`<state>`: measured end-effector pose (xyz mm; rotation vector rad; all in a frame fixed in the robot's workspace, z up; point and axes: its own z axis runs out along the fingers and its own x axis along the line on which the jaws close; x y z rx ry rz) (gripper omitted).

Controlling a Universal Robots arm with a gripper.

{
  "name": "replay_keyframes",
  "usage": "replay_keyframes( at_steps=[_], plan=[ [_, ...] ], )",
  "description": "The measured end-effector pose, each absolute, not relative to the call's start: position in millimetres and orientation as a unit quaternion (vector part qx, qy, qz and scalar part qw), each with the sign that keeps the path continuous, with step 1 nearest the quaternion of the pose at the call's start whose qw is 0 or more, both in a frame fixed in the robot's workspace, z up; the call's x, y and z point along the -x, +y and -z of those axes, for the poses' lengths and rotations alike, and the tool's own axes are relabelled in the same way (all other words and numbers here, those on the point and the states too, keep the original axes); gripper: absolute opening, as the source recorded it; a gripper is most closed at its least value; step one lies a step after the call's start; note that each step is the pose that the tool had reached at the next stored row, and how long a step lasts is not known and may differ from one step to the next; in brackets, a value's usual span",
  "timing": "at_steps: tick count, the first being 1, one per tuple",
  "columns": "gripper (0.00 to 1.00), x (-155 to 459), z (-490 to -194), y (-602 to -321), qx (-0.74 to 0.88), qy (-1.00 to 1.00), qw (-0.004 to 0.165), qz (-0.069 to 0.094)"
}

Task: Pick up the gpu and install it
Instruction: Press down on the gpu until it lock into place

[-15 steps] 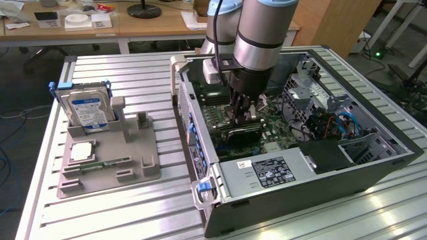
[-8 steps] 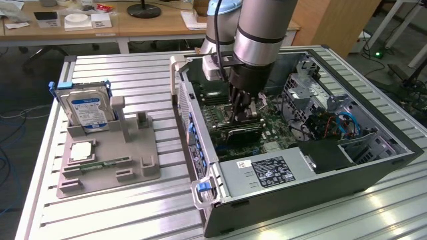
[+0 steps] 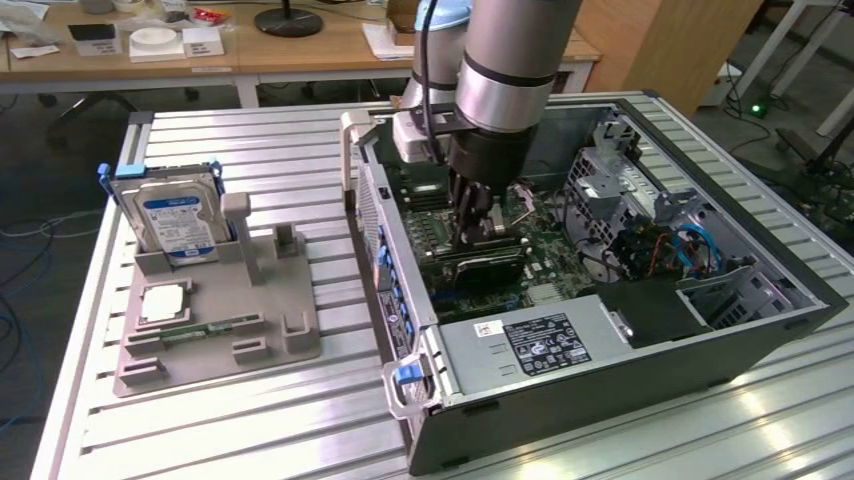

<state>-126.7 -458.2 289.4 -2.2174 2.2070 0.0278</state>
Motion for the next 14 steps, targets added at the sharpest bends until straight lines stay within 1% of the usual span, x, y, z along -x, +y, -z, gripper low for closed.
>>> replay_keyframes(
  at_steps=[8,14],
  plan=[
    [0.11,148,-289,-458,0.709,0.705,0.006,-0.009],
    [0.11,156,-298,-458,0.709,0.705,0.006,-0.009]
  ],
)
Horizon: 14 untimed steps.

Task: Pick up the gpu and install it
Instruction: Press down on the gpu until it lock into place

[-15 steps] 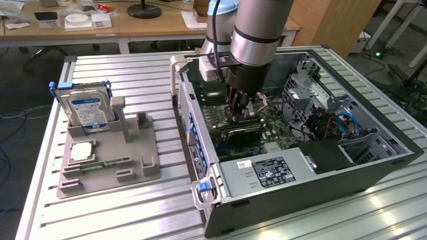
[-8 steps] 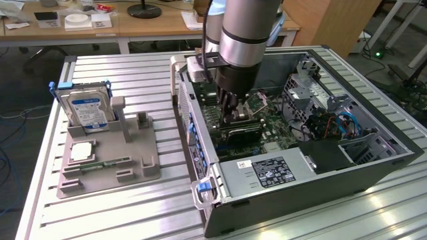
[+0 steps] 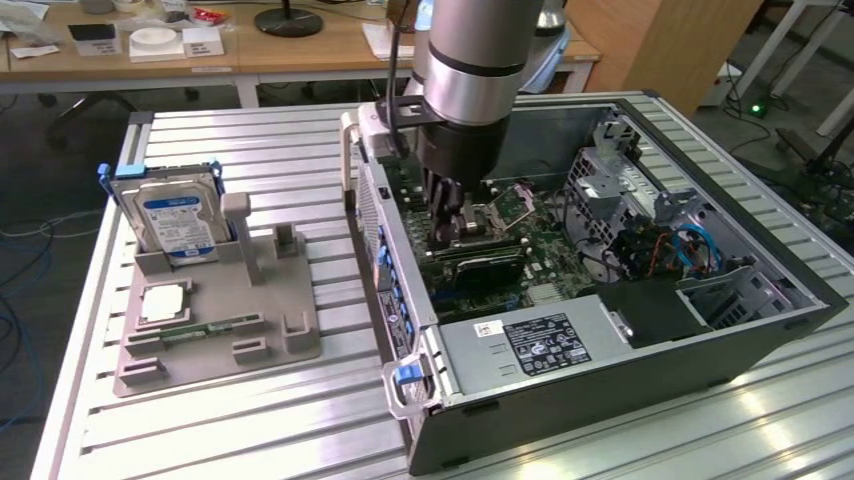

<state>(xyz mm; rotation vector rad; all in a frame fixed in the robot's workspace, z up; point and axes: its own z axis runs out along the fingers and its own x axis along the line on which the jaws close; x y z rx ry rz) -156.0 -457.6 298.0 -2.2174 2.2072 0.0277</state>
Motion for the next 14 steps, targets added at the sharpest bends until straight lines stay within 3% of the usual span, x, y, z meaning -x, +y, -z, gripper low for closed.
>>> replay_keyframes(
  at_steps=[14],
  plan=[
    [0.11,179,-304,-457,0.709,0.705,0.005,-0.008]
  ],
)
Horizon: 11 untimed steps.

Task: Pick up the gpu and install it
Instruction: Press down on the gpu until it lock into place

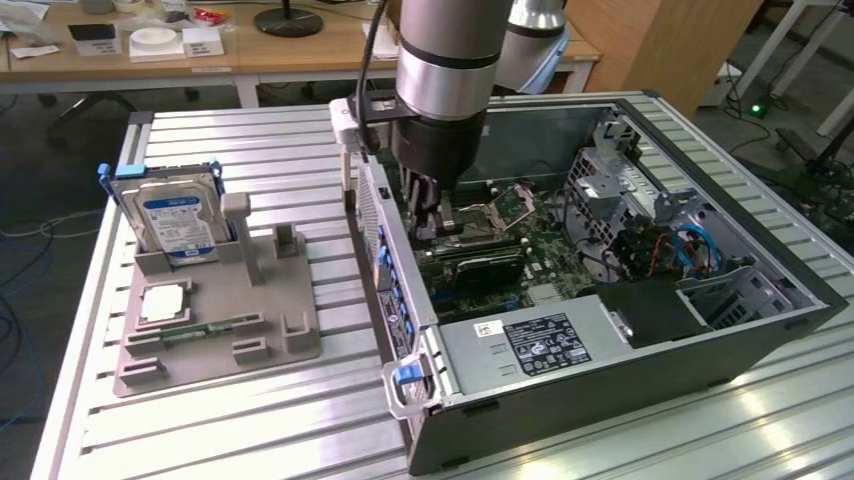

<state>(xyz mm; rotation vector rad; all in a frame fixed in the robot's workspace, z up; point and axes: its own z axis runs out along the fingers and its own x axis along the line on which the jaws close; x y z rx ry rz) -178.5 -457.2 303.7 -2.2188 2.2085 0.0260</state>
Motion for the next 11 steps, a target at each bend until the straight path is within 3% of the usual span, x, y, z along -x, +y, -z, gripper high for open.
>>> replay_keyframes(
  at_steps=[11],
  plan=[
    [0.11,182.8,-301.1,-457.2,0.709,0.705,0.004,-0.009]
  ],
)
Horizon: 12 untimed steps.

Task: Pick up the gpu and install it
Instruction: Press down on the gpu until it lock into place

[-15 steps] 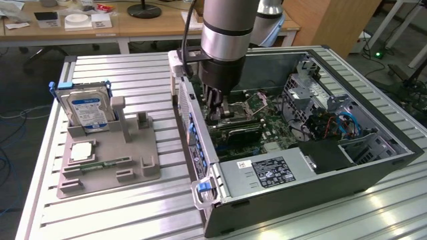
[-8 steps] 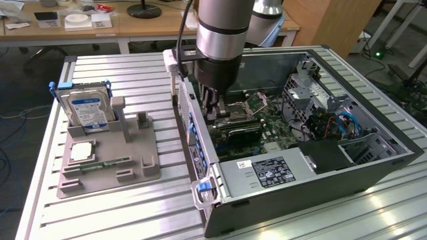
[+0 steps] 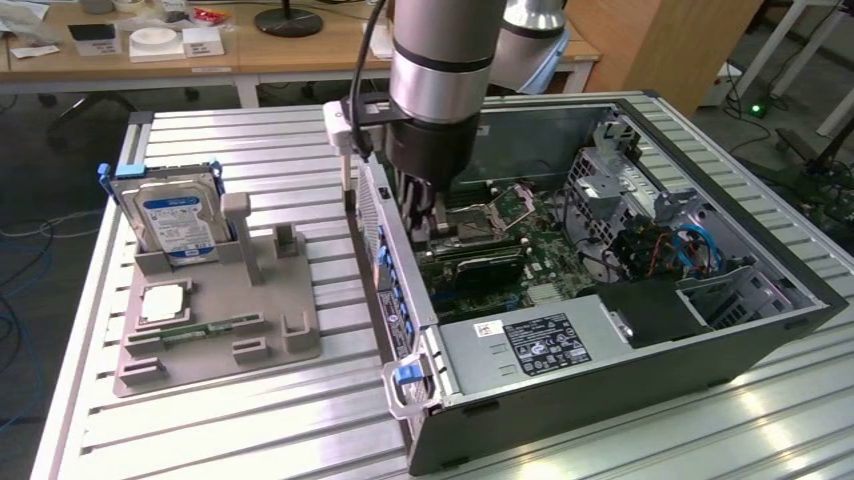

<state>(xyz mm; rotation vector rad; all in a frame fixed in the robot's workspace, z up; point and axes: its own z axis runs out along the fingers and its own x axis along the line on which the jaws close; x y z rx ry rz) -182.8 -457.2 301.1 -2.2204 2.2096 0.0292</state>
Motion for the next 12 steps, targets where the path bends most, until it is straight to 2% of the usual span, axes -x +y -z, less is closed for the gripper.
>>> replay_keyframes(
  at_steps=[12],
  plan=[
    [0.11,166,-287,-457,0.709,0.705,0.001,-0.013]
  ],
)
